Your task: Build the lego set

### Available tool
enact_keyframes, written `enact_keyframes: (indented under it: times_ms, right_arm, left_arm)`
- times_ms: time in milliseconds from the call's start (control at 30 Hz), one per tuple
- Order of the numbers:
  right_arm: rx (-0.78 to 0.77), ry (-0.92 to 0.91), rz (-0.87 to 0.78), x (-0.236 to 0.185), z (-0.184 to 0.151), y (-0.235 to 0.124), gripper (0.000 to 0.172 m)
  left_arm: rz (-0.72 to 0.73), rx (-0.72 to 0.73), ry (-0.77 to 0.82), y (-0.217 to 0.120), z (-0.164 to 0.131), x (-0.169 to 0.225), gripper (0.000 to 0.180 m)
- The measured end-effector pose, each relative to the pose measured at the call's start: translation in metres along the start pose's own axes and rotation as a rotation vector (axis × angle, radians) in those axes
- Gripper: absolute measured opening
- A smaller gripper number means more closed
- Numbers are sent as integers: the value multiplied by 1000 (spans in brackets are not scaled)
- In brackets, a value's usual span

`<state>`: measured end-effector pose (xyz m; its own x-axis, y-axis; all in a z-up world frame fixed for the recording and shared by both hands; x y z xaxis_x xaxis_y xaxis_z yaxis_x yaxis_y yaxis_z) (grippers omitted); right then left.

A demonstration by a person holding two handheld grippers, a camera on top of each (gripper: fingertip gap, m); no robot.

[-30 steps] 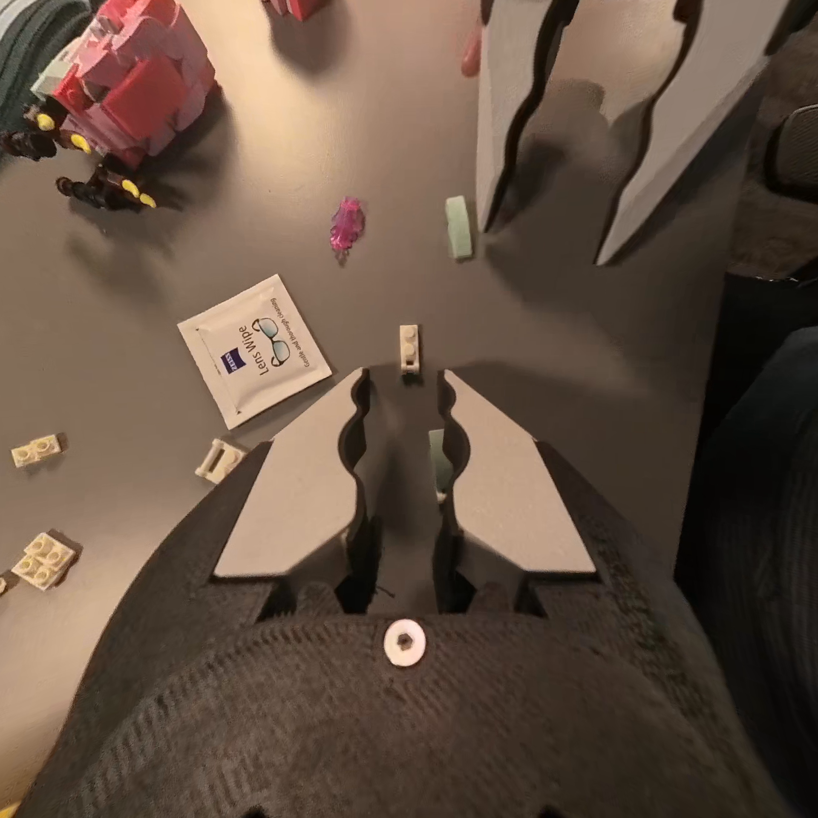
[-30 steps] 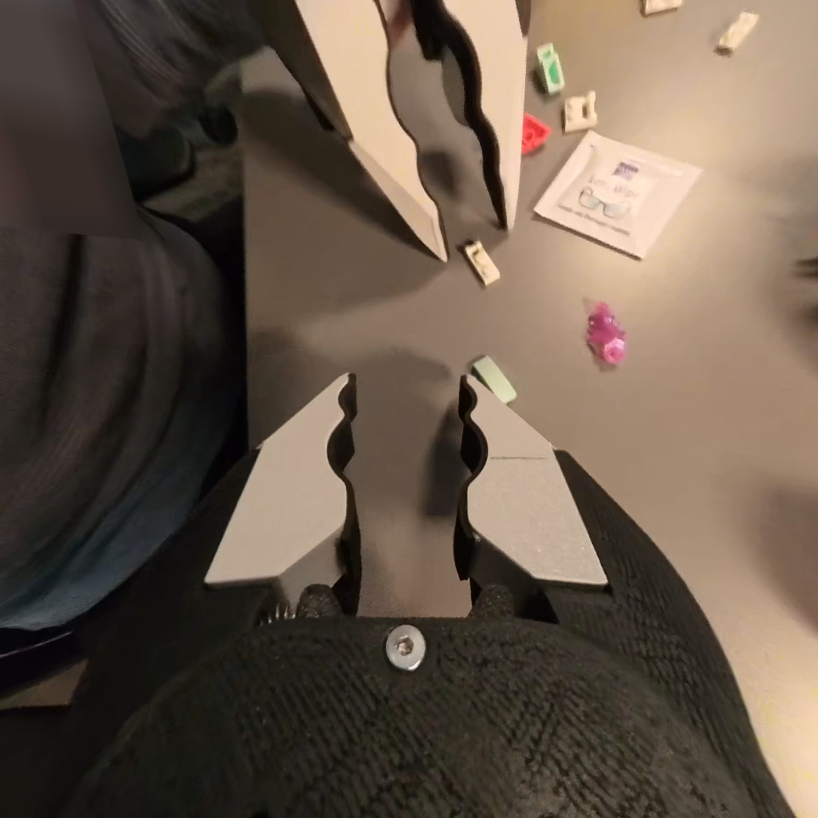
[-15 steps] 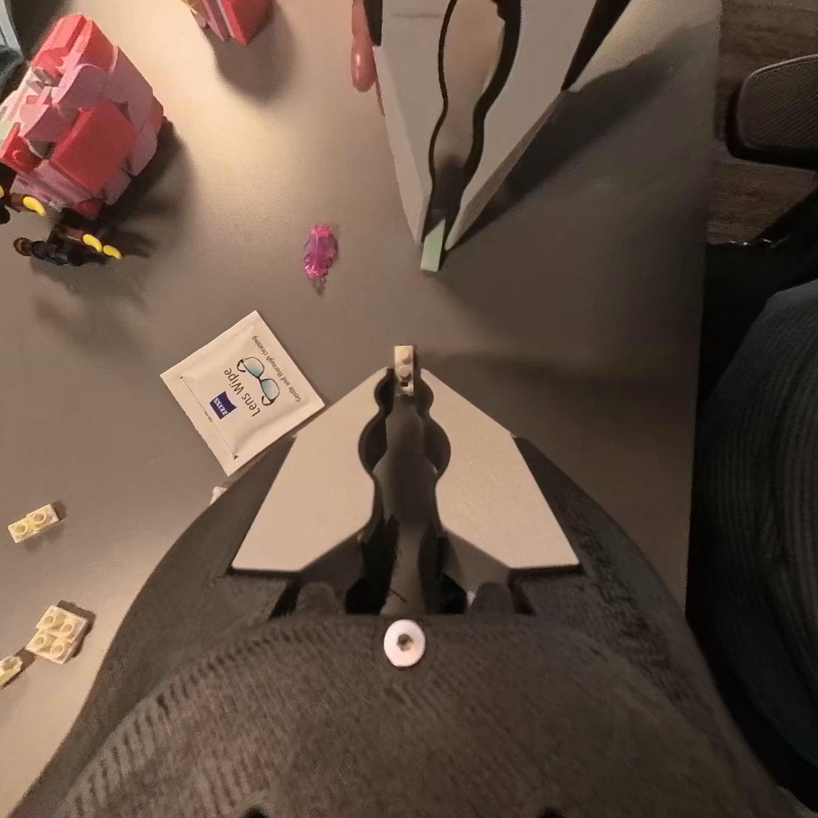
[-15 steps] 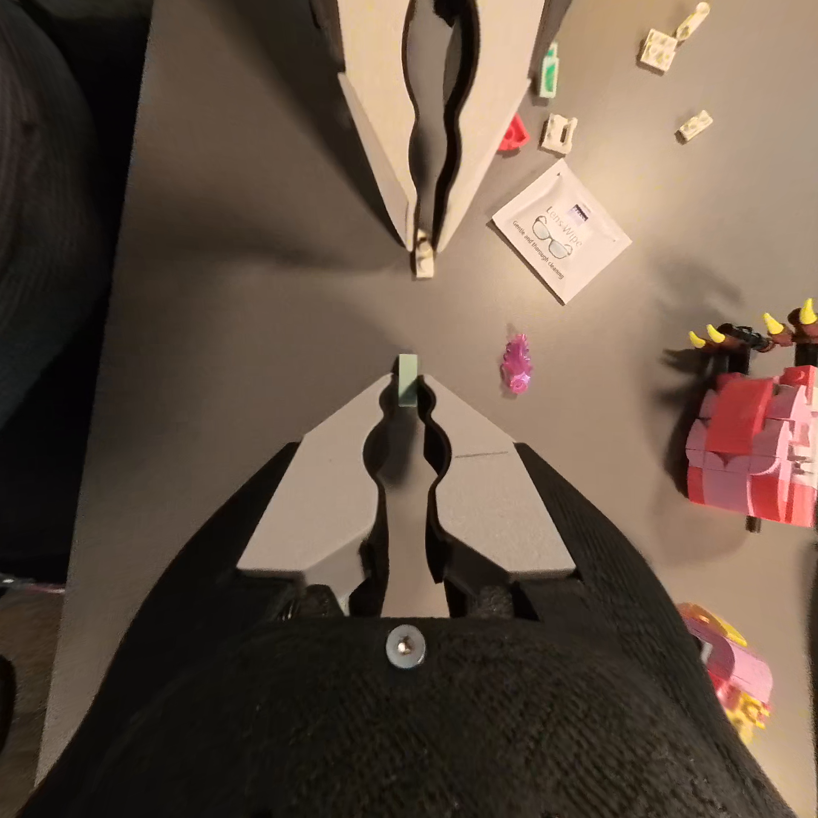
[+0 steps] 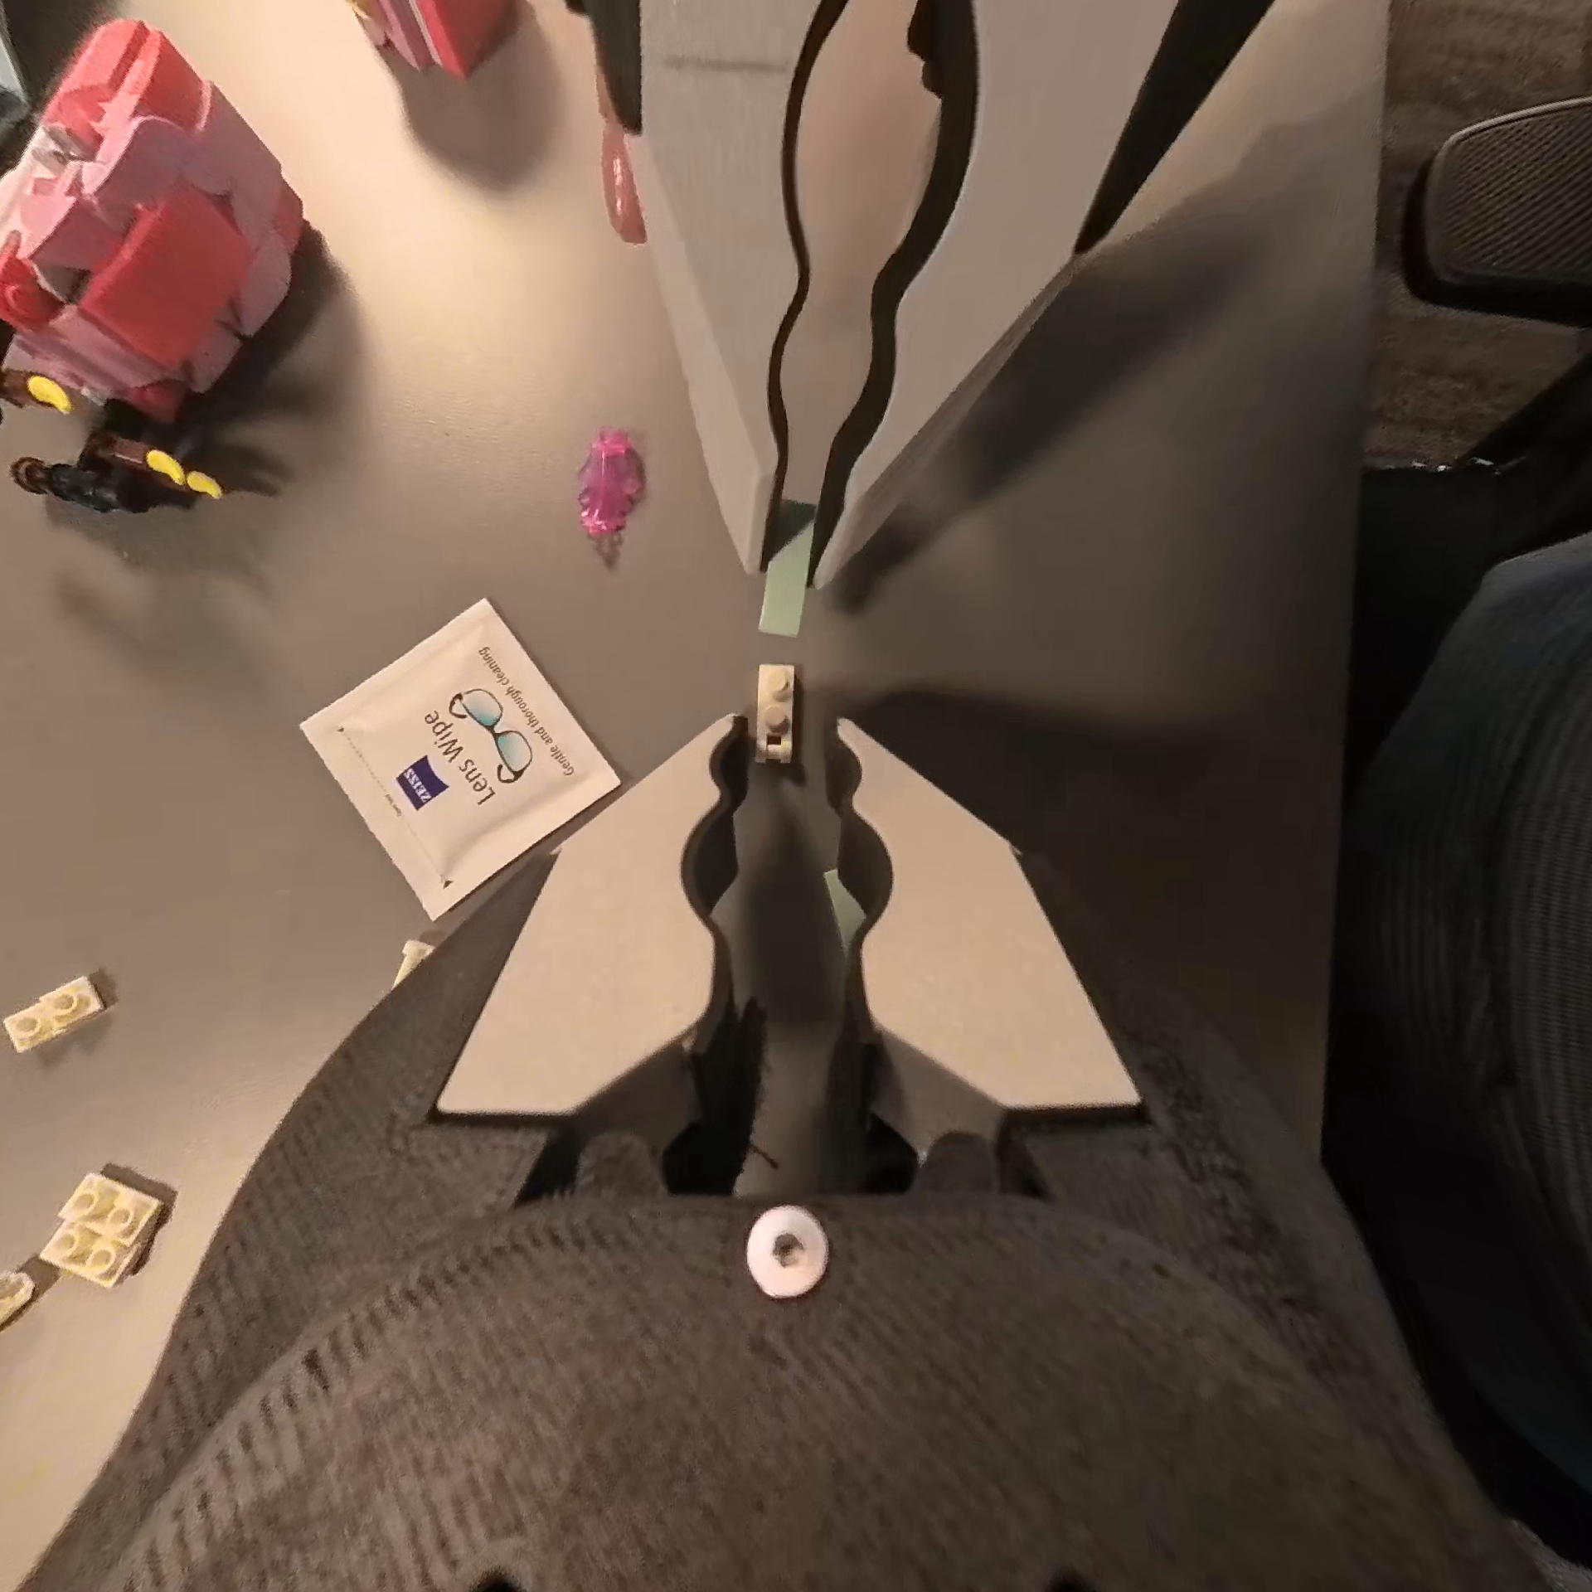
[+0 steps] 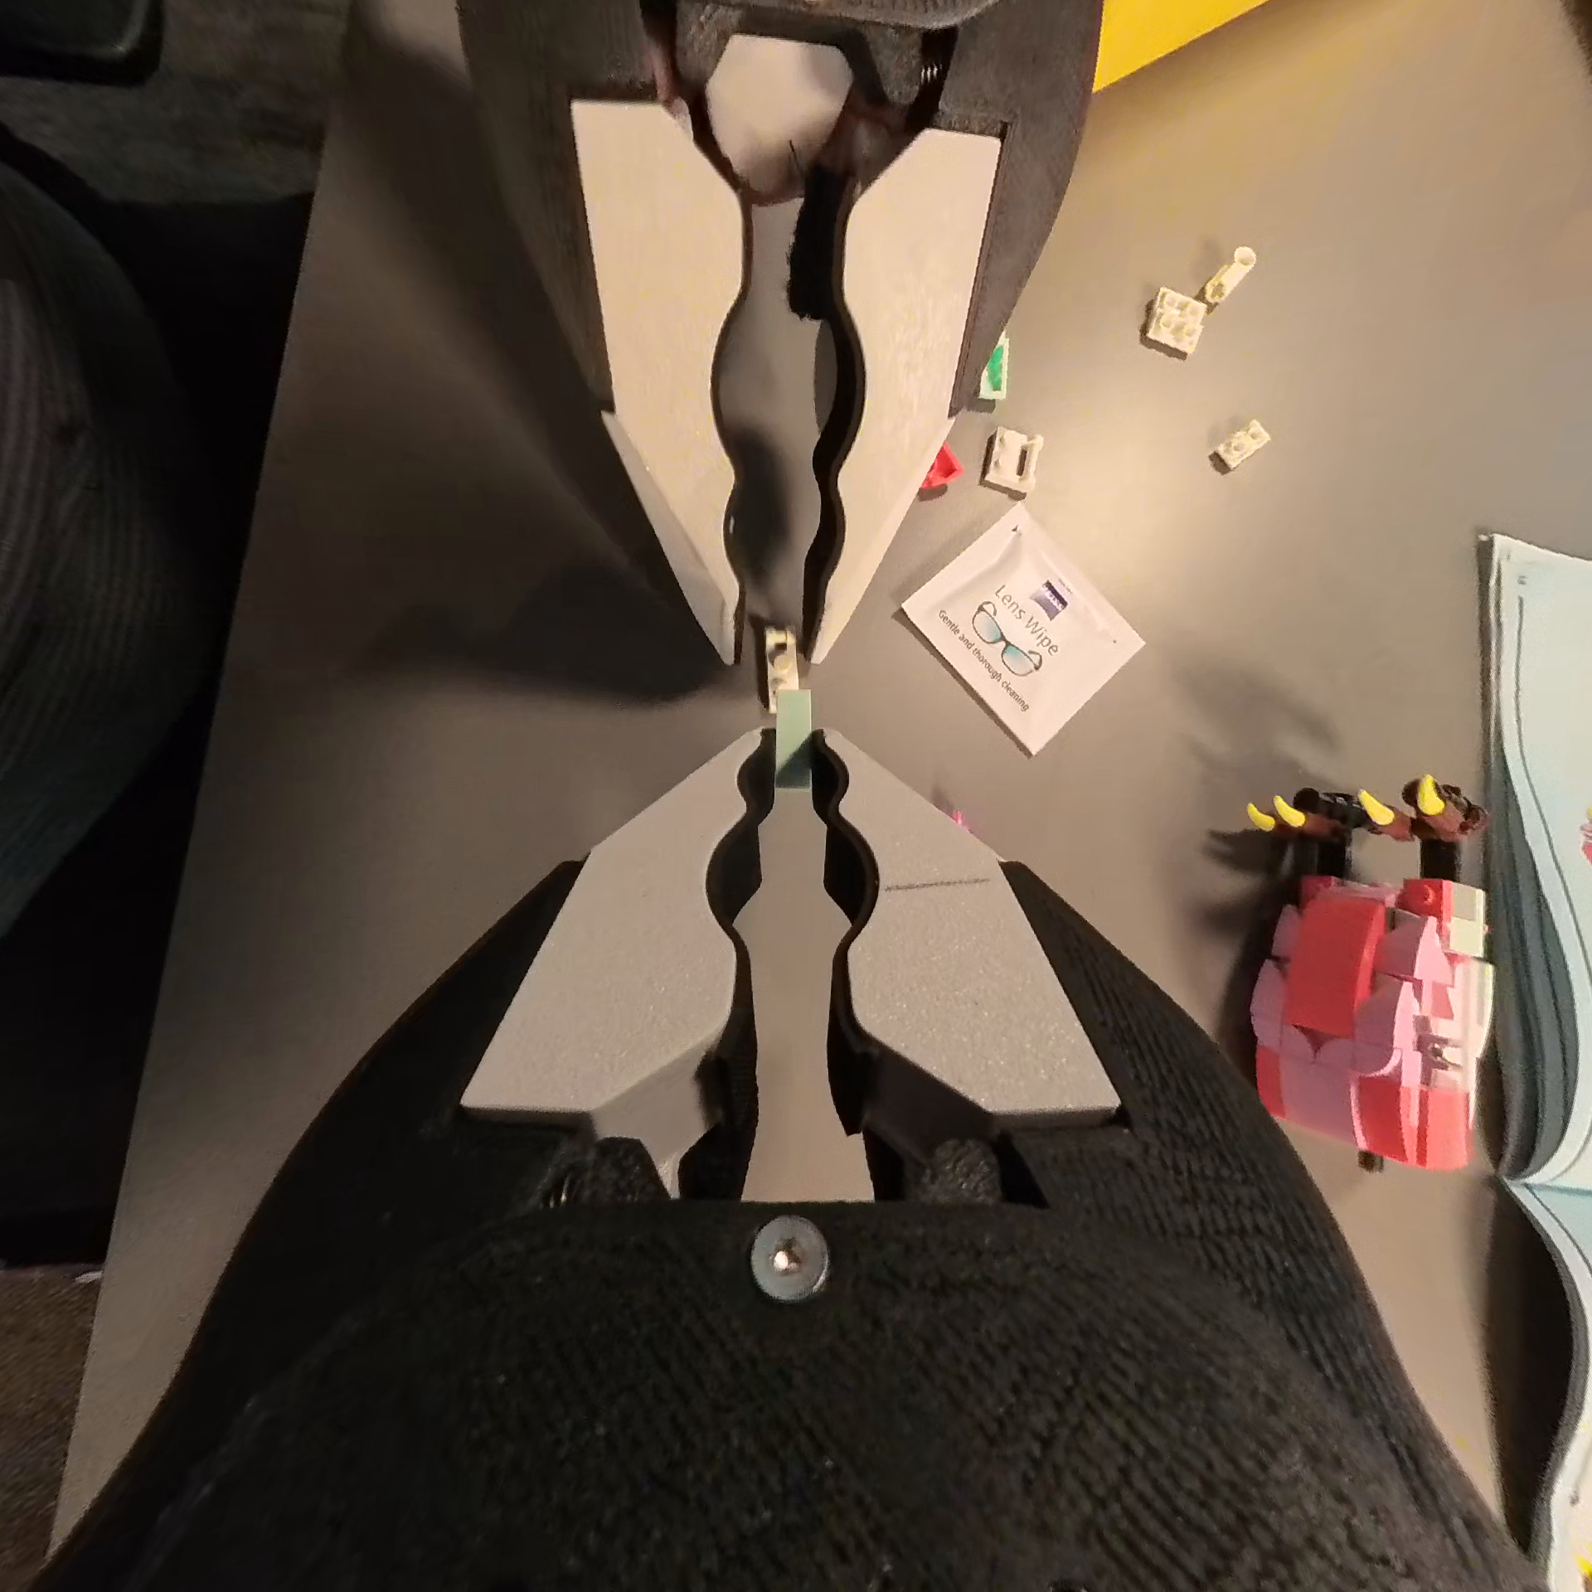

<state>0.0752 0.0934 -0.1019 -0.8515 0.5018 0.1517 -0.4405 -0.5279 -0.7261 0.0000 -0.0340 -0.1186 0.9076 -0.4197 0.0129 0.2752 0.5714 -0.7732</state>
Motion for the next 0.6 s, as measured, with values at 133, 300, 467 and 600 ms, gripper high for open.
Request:
enact_keyframes:
  times_ms: [133,300,467,600]
  right_arm:
    - [-6,3,14,0,2,4,7]
    - [-8,1,24,1,5,8,7]
    - [-27,-6,37,2,7,12,7]
    - [-37,-10,56,2,7,13,7]
  left_arm:
    - [10,-1,0,-1,-1,1,18]
    - [9,-3,13,-1,-2,0,13]
    - [9,19,11,0,-3,0,8]
    - [33,46,43,-1,-5,1,7]
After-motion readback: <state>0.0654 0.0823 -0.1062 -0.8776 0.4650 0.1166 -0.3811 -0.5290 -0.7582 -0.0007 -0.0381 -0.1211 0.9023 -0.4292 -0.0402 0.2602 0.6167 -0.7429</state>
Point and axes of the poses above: each gripper's, where its closed fingertips meet, y out along the fingers, z out of its top, x = y × z across the jaws, the point moved 10 cm from there along -y, back along the fingers
